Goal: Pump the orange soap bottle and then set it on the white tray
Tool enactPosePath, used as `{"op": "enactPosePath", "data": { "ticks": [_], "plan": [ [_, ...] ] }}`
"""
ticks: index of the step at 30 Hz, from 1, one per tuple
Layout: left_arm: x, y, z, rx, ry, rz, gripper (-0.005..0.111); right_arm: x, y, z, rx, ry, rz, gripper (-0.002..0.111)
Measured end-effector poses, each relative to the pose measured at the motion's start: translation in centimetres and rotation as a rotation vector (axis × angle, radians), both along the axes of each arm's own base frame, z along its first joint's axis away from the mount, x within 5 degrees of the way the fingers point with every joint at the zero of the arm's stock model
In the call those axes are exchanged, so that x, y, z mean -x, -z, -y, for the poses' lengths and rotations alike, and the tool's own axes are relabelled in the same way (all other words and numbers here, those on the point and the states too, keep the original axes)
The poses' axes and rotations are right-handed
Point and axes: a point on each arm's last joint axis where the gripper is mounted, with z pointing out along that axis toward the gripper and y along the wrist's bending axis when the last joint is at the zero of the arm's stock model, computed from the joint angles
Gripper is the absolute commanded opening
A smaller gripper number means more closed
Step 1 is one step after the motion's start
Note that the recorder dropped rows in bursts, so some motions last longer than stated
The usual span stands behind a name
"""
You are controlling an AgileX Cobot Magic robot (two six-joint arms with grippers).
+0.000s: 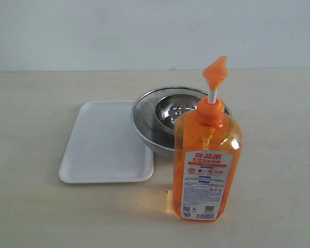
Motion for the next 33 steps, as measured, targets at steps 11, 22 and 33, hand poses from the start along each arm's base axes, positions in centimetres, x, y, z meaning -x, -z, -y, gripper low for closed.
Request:
{"op": "enactPosePath", "data": {
  "ticks": [11,22,33],
  "plan": [
    [0.0,0.0,0.0,0.000,0.000,0.000,0.005,-2.1,2.4,-0.3,0.274,-0.128,-0.202,0.000],
    [0.0,0.0,0.0,0.000,0.000,0.000,0.005,-3.4,4.7,-4.2,0.562,-0.794,-0.183,0.000],
    [0.0,0.0,0.0,0.000,0.000,0.000,0.005,-3.0,3.6,-5.6,0.448,-0.889,-0.041,0.000]
  ]
}}
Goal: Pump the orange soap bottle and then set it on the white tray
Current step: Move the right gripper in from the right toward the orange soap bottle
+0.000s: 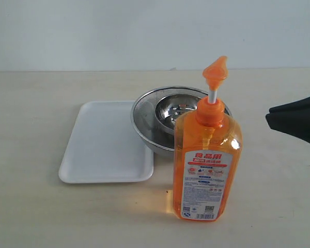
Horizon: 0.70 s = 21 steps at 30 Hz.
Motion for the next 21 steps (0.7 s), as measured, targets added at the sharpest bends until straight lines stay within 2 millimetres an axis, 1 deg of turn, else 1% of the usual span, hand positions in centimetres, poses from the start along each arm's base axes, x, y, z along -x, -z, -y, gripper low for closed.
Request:
{"op": "enactPosePath", "data": {
  "ticks": [9,11,14,15,17,18,20,21],
  "plan": [
    [0.00,0.00,0.00,0.000,0.000,0.000,0.005,0.09,-0.03,-0.10,-0.009,-0.011,-0.005,0.001],
    [0.00,0.00,0.00,0.000,0.000,0.000,0.005,0.09,-0.03,-0.10,-0.009,-0.011,-0.005,0.009],
    [0.00,0.00,0.00,0.000,0.000,0.000,0.005,0.09,-0.03,-0.10,-0.009,-0.011,-0.005,0.033],
    [0.00,0.00,0.00,0.000,0.000,0.000,0.005,0.09,-0.03,-0.10,-0.009,-0.011,-0.005,0.045],
    [0.00,0.00,0.00,0.000,0.000,0.000,0.005,0.09,-0.03,-0.10,-0.010,-0.010,-0.006,0.058],
    [0.00,0.00,0.00,0.000,0.000,0.000,0.005,0.07,-0.05,-0.10,-0.013,-0.008,-0.005,0.062],
    [0.00,0.00,0.00,0.000,0.000,0.000,0.005,-0.01,-0.13,-0.12,-0.028,-0.001,-0.005,0.062],
    [0.00,0.00,0.00,0.000,0.000,0.000,0.005,-0.26,-0.24,-0.21,-0.070,0.012,-0.014,0.062]
  ]
}}
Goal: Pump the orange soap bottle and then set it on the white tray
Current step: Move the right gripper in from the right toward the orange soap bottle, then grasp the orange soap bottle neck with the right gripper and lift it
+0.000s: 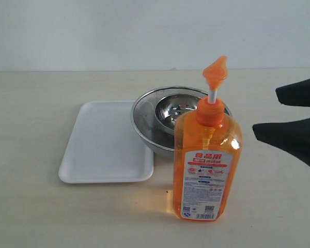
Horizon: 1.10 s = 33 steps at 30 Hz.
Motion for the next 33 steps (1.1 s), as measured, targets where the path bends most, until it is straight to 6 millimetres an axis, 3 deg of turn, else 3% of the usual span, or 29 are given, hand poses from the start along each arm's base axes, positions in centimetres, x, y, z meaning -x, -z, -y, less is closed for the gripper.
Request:
{"op": "enactPosePath", "data": {
  "ticks": [6,12,18,23,33],
  "plan": [
    [0.0,0.0,0.0,0.000,0.000,0.000,0.005,-1.6,0.5,-0.3,-0.134,0.036,-0.089,0.062],
    [0.0,0.0,0.0,0.000,0.000,0.000,0.005,-2.4,1.0,-1.0,-0.218,-0.047,-0.141,0.062],
    [0.0,0.0,0.0,0.000,0.000,0.000,0.005,-2.1,1.1,-2.8,-0.162,-0.078,-0.099,0.062],
    [0.0,0.0,0.0,0.002,0.000,0.000,0.005,-2.4,1.3,-4.2,-0.110,-0.008,-0.052,0.062],
    [0.0,0.0,0.0,0.002,0.000,0.000,0.005,-3.8,3.0,-6.7,-0.098,0.009,-0.147,0.062]
  ]
}}
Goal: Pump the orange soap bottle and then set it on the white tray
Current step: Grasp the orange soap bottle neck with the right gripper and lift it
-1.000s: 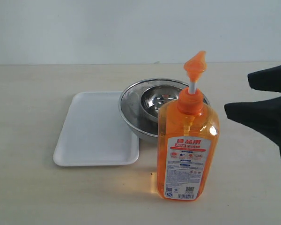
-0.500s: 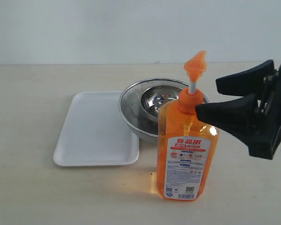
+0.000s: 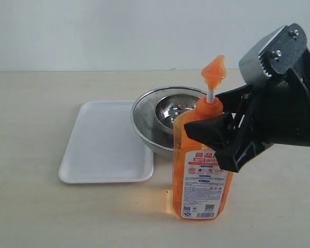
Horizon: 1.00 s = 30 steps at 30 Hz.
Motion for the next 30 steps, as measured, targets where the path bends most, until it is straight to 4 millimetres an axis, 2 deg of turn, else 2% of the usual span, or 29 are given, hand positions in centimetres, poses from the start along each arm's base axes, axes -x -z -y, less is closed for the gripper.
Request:
{"op": "enactPosePath", "data": {
  "ticks": [7,17,20,25,26,30],
  "plan": [
    [0.0,0.0,0.0,0.000,0.000,0.000,0.005,-1.3,-1.0,-0.7,-0.014,0.007,0.015,0.062],
    [0.0,0.0,0.0,0.000,0.000,0.000,0.005,-1.4,-1.2,-0.7,-0.015,0.010,0.022,0.061],
    [0.0,0.0,0.0,0.000,0.000,0.000,0.005,-1.4,-1.2,-0.7,-0.016,0.011,0.018,0.047],
    [0.0,0.0,0.0,0.000,0.000,0.000,0.005,-1.3,-1.1,-0.7,-0.020,0.009,0.010,0.003],
    [0.0,0.0,0.0,0.000,0.000,0.000,0.005,-1.3,-1.1,-0.8,-0.020,0.007,0.009,0.000],
    [0.0,0.0,0.0,0.000,0.000,0.000,0.005,-1.3,-1.1,-0.8,-0.018,0.006,0.010,0.000]
  ]
}}
